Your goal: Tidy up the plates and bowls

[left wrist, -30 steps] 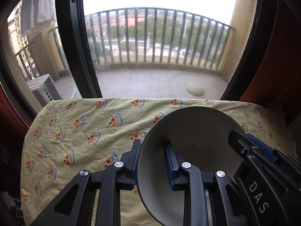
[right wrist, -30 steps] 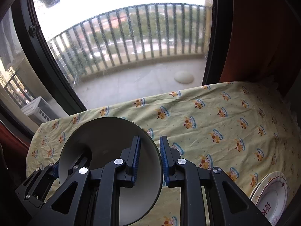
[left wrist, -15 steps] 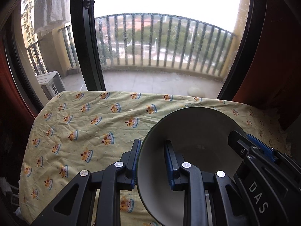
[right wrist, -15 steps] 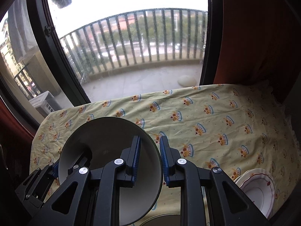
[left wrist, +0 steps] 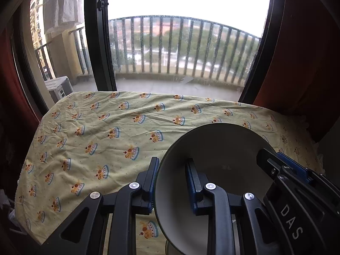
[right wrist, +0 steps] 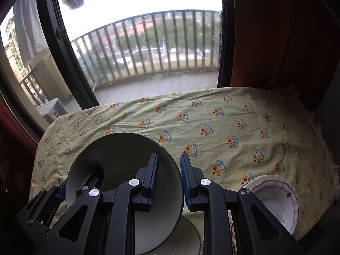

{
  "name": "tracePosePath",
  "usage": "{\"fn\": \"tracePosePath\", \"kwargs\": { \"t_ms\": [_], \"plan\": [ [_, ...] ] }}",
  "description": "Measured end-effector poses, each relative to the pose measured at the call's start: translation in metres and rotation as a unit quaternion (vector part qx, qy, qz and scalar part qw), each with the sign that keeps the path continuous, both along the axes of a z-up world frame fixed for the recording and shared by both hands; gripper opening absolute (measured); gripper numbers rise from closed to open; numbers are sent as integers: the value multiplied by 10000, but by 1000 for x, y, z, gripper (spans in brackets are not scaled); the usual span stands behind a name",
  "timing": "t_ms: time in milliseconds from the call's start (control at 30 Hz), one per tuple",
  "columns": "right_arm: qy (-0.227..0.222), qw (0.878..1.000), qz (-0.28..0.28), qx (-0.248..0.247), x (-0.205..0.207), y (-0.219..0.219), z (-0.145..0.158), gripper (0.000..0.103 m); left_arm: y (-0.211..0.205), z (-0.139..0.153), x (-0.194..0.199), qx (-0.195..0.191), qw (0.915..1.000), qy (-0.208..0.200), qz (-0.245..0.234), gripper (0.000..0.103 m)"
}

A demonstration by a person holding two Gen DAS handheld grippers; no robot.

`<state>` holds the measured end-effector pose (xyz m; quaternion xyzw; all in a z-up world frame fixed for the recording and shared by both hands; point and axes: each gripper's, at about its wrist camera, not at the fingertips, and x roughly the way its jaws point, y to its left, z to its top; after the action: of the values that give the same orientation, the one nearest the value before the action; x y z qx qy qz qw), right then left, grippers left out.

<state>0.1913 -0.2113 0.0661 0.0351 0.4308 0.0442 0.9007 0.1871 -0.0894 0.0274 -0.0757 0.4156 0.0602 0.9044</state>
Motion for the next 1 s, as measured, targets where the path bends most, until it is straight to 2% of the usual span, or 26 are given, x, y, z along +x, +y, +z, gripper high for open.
{"fn": "tracePosePath", "kwargs": {
  "t_ms": [433, 1000],
  "plan": [
    [136, 9998, 94, -71, -38, -23, -18, 25, -22, -17, -35, 30, 9999, 149, -73, 23],
    [414, 9989, 203, -101, -61, -32, -41, 25, -33, -36, -57, -82, 9990, 418, -114, 23]
  ]
}}
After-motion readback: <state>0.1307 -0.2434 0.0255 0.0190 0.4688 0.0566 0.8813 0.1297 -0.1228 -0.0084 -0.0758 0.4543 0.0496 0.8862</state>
